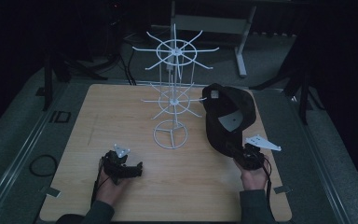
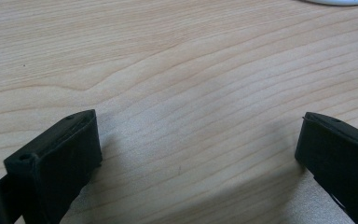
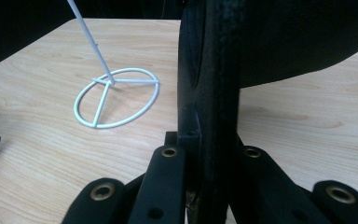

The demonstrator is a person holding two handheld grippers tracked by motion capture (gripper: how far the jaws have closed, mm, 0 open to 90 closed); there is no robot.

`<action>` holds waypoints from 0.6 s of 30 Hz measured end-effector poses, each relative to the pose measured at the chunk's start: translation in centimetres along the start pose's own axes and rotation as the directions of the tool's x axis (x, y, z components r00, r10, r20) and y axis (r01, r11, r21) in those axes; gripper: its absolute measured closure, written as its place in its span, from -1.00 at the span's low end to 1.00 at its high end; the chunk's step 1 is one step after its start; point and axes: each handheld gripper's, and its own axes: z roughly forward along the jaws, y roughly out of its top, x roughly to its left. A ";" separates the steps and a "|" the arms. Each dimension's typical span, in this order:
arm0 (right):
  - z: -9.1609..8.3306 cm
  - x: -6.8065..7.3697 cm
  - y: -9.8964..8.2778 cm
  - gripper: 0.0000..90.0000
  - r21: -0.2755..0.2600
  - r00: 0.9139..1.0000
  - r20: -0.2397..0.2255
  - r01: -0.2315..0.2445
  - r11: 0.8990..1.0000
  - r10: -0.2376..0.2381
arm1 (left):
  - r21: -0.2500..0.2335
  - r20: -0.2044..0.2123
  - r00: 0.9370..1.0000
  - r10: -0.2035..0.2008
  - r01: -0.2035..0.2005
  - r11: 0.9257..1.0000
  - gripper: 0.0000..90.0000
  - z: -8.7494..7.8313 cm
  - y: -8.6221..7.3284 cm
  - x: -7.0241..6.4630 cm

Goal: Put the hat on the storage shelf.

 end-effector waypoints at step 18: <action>-0.5 0.7 1.2 0.92 -0.026 0.999 0.020 0.026 0.999 -0.025 | -0.004 0.000 1.000 -0.002 0.002 1.000 -1.00 0.0 0.0 0.0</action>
